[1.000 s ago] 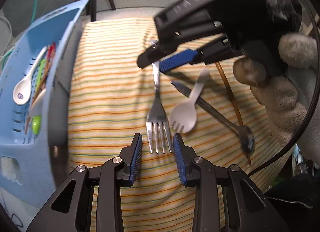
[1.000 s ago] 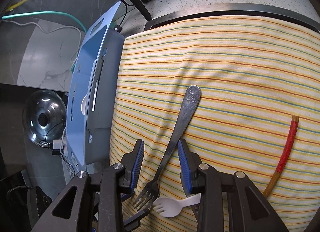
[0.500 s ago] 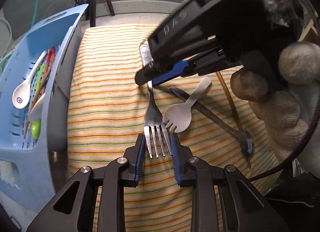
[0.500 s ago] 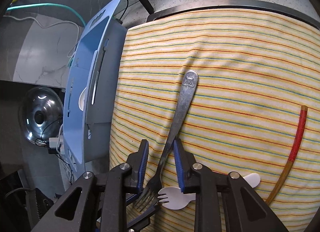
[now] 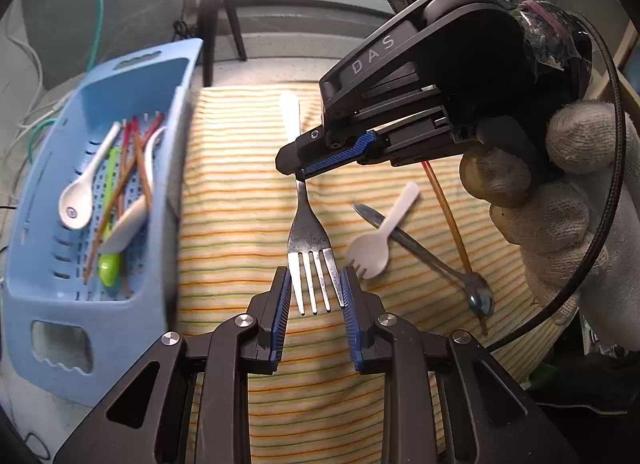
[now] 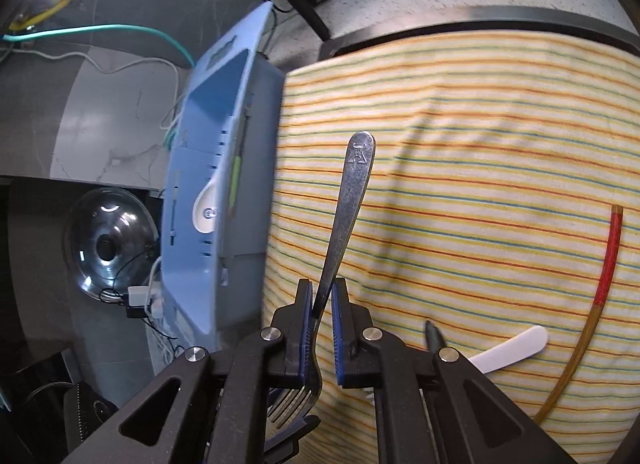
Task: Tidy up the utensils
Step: 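Lift the metal fork into the blue basket and open both grippers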
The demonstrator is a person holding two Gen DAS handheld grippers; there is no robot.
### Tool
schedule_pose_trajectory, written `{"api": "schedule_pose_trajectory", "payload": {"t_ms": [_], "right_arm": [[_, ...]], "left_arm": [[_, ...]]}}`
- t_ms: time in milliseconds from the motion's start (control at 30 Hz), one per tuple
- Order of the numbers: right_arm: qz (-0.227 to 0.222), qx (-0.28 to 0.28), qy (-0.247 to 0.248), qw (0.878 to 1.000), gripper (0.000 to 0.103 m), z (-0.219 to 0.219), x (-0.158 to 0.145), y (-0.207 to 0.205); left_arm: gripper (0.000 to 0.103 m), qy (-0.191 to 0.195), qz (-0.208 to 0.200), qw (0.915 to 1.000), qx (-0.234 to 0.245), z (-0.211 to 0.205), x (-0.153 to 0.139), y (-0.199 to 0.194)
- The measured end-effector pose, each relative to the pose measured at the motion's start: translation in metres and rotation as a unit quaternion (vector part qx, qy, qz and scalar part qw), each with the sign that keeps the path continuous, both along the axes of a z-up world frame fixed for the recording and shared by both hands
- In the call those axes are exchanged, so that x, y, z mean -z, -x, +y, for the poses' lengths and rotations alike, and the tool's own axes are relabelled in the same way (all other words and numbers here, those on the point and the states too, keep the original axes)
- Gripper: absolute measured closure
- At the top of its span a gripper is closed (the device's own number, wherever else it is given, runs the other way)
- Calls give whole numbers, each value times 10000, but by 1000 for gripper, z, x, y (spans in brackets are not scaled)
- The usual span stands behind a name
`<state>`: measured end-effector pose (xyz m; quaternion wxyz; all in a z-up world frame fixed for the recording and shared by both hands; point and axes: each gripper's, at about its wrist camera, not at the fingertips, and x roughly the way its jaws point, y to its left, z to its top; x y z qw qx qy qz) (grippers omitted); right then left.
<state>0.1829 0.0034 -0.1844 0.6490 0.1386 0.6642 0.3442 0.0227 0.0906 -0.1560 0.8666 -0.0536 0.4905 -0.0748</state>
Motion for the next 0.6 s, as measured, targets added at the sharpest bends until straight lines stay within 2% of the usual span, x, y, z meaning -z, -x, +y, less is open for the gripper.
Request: {"api": "schedule_pose_trajectory", "payload": {"t_ms": [333, 600], "right_arm": [[-198, -310, -332, 9988, 96, 60, -30, -2], [-250, -402, -324, 9984, 97, 103, -27, -10]], "left_arm": [[81, -224, -157, 9992, -298, 45, -18, 3], [81, -329, -100, 9983, -467, 79, -12, -9]]}}
